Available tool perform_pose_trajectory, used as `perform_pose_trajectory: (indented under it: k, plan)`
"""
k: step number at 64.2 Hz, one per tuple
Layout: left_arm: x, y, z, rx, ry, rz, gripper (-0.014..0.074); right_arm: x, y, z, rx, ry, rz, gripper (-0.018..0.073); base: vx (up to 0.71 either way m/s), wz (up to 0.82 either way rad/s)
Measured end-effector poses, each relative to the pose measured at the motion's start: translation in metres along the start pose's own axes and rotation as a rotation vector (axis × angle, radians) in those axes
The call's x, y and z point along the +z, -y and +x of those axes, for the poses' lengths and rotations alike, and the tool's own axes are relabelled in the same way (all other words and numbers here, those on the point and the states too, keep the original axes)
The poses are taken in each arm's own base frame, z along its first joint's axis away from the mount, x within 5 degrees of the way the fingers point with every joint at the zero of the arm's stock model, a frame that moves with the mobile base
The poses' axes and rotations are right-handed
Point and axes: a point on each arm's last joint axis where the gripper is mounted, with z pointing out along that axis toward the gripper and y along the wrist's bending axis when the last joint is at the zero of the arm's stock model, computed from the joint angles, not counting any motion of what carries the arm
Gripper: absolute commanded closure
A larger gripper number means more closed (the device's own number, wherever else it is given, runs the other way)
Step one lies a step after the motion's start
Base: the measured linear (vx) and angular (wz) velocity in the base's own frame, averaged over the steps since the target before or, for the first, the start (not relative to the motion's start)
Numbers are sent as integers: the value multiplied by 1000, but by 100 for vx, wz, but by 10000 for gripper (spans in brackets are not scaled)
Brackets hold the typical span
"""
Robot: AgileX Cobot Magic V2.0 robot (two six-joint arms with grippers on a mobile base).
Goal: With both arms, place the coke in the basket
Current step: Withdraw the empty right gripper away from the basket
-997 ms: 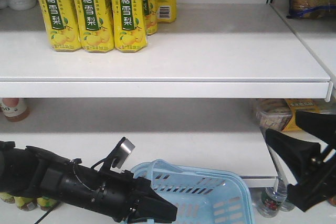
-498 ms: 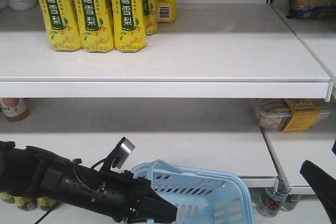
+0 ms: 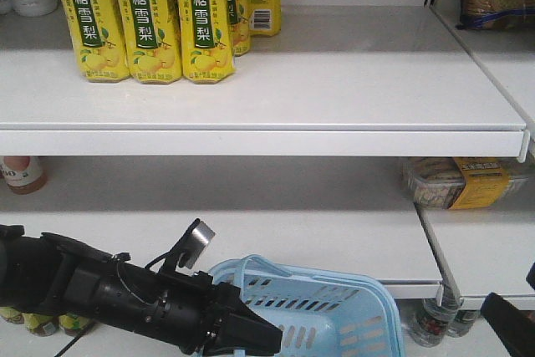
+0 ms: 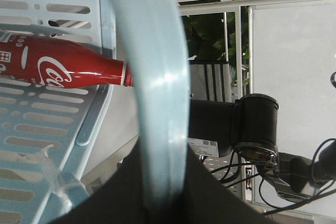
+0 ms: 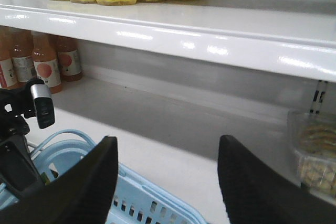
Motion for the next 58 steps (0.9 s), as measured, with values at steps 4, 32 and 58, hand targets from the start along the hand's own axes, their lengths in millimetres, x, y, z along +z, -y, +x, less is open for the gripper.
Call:
perform_pose_trajectory:
  k: [4,32,58]
  plan:
    - [0,0,0,0,0,0,603,0,0,1,19,-15,-1,200,0,0]
    - [0,0,0,0,0,0,603,0,2,2,-50,-22,25,574,0,0]
    - [0,0,0,0,0,0,603,0,3,2,-55,-21,27,568,0,0]
